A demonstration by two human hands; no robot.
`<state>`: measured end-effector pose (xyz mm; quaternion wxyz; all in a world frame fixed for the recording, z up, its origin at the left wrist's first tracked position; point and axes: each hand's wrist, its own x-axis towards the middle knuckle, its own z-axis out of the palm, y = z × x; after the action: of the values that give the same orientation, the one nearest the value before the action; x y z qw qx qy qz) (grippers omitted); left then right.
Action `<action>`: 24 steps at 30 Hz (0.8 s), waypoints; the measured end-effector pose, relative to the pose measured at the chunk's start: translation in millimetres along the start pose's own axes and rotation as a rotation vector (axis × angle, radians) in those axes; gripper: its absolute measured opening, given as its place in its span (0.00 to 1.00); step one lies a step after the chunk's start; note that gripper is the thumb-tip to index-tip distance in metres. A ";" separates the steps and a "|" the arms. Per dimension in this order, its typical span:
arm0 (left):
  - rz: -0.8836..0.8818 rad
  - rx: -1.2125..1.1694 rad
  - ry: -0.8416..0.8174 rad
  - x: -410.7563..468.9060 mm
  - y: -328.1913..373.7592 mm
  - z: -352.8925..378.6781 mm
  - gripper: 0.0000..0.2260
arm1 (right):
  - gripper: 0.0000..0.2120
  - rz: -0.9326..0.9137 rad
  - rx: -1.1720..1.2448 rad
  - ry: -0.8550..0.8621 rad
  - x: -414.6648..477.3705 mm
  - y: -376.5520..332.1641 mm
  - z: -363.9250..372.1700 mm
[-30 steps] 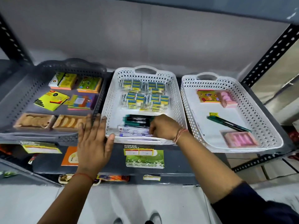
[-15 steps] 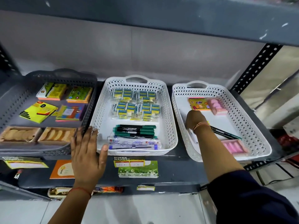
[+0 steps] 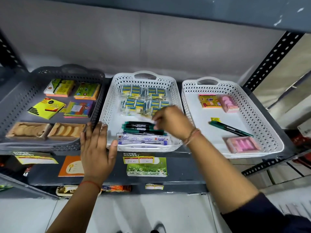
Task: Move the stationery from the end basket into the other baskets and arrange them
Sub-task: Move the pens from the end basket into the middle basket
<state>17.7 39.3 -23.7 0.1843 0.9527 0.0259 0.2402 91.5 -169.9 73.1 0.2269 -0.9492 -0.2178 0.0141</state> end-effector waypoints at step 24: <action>0.230 -0.060 0.027 -9.2 78.2 17.3 0.28 | 0.12 0.691 -0.540 -0.132 -55.9 178.2 -45.1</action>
<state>14.6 -40.6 -13.5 0.1835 0.9402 -0.0881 0.2732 119.2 -355.4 31.6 -0.0616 -0.9886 0.1023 0.0921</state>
